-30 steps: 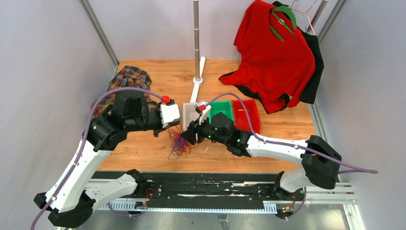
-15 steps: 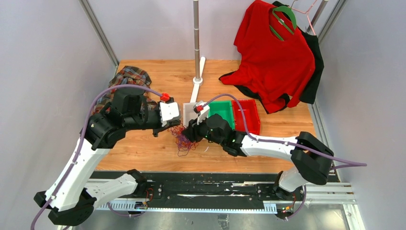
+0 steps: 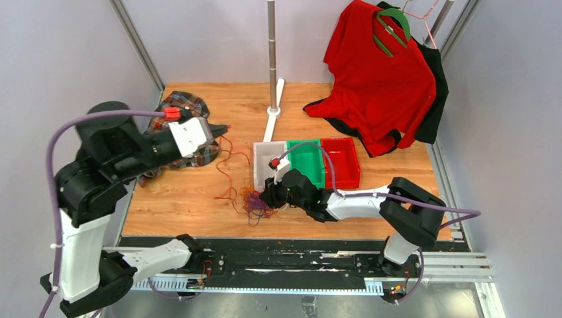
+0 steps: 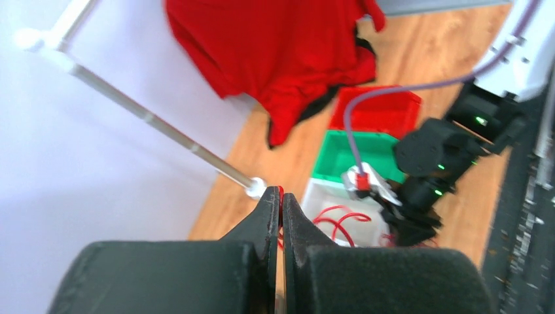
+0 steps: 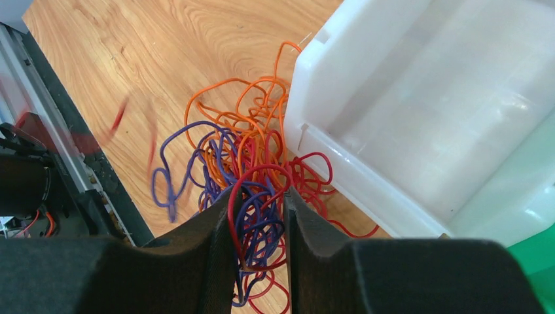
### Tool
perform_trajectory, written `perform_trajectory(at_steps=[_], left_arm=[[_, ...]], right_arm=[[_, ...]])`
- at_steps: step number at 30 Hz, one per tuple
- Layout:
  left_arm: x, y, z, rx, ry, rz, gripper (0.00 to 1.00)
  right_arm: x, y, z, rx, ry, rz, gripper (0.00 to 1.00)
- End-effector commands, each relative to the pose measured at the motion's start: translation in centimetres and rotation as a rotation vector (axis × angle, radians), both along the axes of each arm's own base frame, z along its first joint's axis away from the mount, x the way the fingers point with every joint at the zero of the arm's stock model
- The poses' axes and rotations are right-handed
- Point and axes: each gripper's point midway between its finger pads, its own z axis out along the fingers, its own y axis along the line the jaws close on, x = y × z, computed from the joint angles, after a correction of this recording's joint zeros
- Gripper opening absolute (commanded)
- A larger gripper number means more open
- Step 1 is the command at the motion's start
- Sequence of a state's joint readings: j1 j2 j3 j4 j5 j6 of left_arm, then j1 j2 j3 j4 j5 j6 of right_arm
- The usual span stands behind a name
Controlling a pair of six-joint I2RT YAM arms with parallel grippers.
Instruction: Untangle the cables
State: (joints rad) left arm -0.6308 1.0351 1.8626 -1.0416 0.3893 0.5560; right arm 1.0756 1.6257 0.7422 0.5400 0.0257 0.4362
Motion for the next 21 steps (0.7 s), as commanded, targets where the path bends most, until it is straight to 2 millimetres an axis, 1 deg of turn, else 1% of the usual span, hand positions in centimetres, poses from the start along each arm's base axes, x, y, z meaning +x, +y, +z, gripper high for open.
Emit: perform_trajectory(at_steps=[1, 5, 7, 11, 12, 17, 19, 20, 21], left_arm=[[1.5, 1.3, 3.9, -0.009, -0.159, 0.085, 0.00], [2.7, 1.9, 7.5, -0.055, -0.300, 0.146, 0.01], [3.4, 2.1, 8.8, -0.067, -0.366, 0.175, 0.00], [4.6, 1.5, 9.8, -0.048, -0.437, 0.174, 0.00], [4.8, 1.3, 10.1, -0.052, -0.440, 0.171, 0.00], [5.5, -0.3, 12.0, -0.125, -0.410, 0.145, 0.00], [5.9, -1.0, 12.4, -0.152, -0.398, 0.132, 0.00], [6.2, -1.4, 12.4, -0.157, -0.396, 0.127, 0.00], [6.4, -1.6, 12.4, -0.165, -0.393, 0.125, 0.00]], right_arm=[[-1.3, 0.1, -1.2, -0.017, 0.043, 0.009, 0.29], [-2.3, -0.4, -2.3, -0.052, 0.066, 0.019, 0.26], [-2.8, -0.6, -2.3, -0.053, 0.073, 0.024, 0.26], [-3.3, -1.4, -1.4, -0.056, 0.061, 0.026, 0.25], [-3.3, -1.6, -0.7, -0.051, 0.052, 0.029, 0.25], [-4.0, -2.4, 0.9, -0.047, 0.043, 0.050, 0.26], [-4.2, -2.7, 1.7, -0.045, 0.039, 0.059, 0.28], [-4.3, -2.9, 2.2, -0.041, 0.037, 0.063, 0.31], [-4.5, -3.0, 2.4, -0.039, 0.047, 0.068, 0.35]])
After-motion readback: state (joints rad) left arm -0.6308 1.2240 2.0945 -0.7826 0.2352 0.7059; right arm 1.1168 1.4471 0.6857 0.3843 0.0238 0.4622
